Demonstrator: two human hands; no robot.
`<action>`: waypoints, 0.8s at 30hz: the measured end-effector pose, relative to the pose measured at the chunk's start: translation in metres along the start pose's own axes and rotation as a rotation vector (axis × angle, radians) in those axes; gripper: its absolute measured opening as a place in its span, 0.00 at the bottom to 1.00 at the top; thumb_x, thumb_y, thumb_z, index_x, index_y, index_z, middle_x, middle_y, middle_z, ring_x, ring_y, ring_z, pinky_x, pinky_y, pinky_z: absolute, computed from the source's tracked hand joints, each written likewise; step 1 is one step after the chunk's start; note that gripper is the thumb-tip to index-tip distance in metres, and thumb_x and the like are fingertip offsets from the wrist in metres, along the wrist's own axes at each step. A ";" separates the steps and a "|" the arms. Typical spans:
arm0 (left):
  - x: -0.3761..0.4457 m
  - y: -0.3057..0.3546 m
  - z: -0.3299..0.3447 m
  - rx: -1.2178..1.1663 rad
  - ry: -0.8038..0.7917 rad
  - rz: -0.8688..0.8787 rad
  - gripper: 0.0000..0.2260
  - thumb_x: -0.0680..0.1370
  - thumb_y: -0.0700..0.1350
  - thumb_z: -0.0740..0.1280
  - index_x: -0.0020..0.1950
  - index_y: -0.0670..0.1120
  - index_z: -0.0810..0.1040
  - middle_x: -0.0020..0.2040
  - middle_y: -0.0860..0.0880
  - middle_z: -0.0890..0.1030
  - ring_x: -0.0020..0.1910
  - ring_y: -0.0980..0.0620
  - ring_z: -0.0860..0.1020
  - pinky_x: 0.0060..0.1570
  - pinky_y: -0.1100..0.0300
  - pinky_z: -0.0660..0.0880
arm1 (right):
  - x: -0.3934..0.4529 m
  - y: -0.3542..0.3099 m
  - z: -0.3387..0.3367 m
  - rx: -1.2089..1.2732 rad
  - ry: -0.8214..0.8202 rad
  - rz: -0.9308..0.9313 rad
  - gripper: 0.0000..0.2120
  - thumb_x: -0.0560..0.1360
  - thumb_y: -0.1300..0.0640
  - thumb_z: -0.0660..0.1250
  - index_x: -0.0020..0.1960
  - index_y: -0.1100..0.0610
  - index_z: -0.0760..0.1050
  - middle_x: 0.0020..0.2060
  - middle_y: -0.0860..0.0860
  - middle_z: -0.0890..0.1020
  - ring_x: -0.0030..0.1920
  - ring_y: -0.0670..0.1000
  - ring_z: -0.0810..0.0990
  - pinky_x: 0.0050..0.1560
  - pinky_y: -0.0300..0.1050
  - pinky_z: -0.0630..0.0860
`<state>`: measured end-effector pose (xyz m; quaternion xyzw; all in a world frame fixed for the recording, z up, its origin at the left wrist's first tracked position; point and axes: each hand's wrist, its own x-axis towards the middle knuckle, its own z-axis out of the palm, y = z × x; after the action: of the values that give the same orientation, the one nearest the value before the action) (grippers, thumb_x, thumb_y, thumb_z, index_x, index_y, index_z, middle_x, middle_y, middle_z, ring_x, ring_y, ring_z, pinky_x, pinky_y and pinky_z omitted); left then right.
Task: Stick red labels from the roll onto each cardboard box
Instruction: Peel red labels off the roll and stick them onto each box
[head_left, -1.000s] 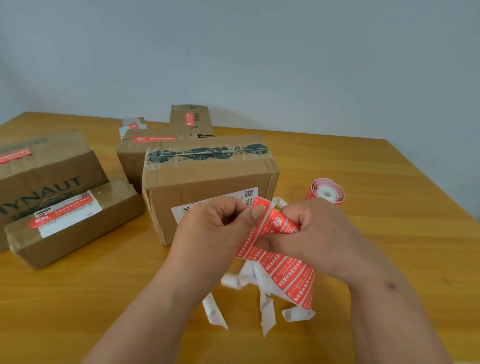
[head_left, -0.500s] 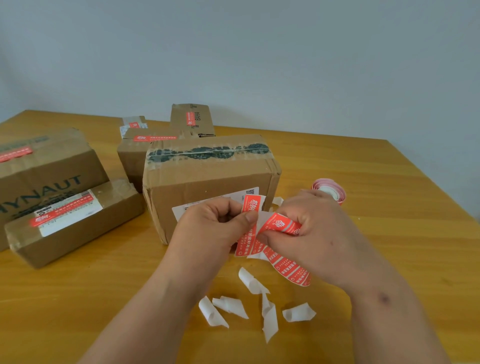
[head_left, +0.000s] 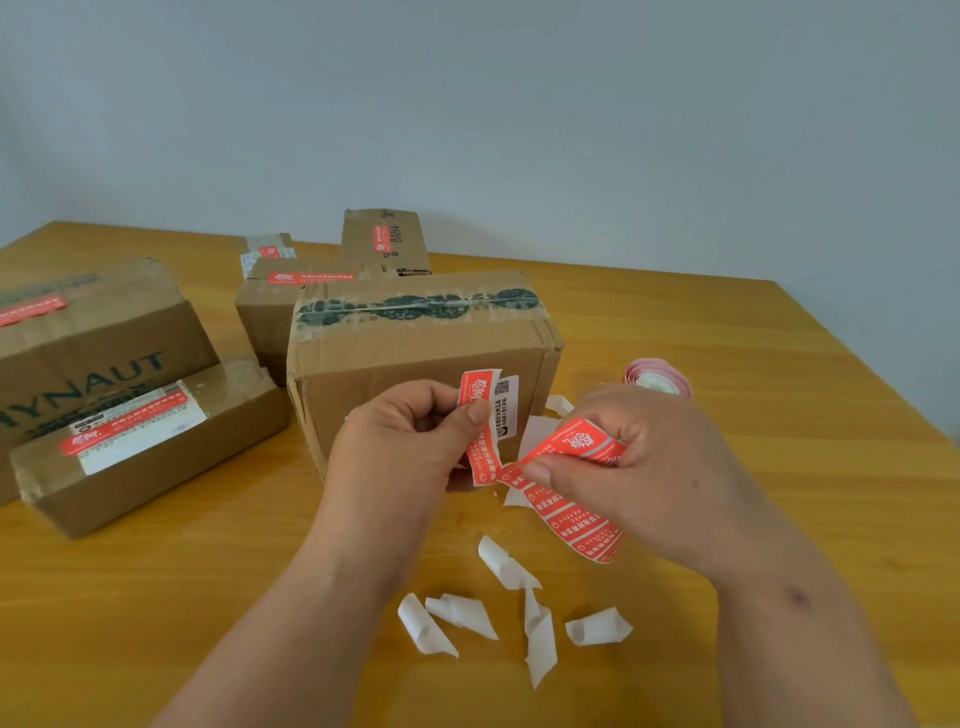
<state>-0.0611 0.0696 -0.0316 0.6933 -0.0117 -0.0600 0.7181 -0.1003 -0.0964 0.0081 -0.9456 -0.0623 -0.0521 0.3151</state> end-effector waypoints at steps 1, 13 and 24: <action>0.000 0.000 0.000 0.004 0.006 0.006 0.04 0.75 0.45 0.69 0.44 0.46 0.82 0.39 0.48 0.86 0.38 0.50 0.85 0.37 0.59 0.82 | 0.000 0.001 0.000 0.029 0.001 0.011 0.12 0.67 0.41 0.72 0.30 0.44 0.73 0.37 0.36 0.78 0.40 0.39 0.78 0.34 0.31 0.68; 0.002 -0.005 -0.008 0.083 0.108 0.019 0.04 0.75 0.47 0.70 0.43 0.49 0.83 0.39 0.54 0.85 0.39 0.57 0.84 0.33 0.68 0.78 | -0.005 0.012 -0.006 0.203 0.045 0.118 0.07 0.65 0.43 0.74 0.37 0.45 0.79 0.37 0.40 0.82 0.38 0.38 0.82 0.32 0.27 0.73; -0.002 0.002 -0.009 0.054 -0.056 -0.015 0.11 0.69 0.51 0.71 0.50 0.52 0.83 0.43 0.52 0.86 0.42 0.52 0.84 0.44 0.56 0.80 | 0.018 0.013 0.018 -0.367 0.394 0.194 0.28 0.71 0.41 0.71 0.67 0.42 0.66 0.60 0.44 0.69 0.67 0.50 0.64 0.70 0.53 0.58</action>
<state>-0.0625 0.0785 -0.0301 0.7107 -0.0281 -0.0846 0.6979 -0.0792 -0.0942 -0.0115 -0.9600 0.1015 -0.2146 0.1482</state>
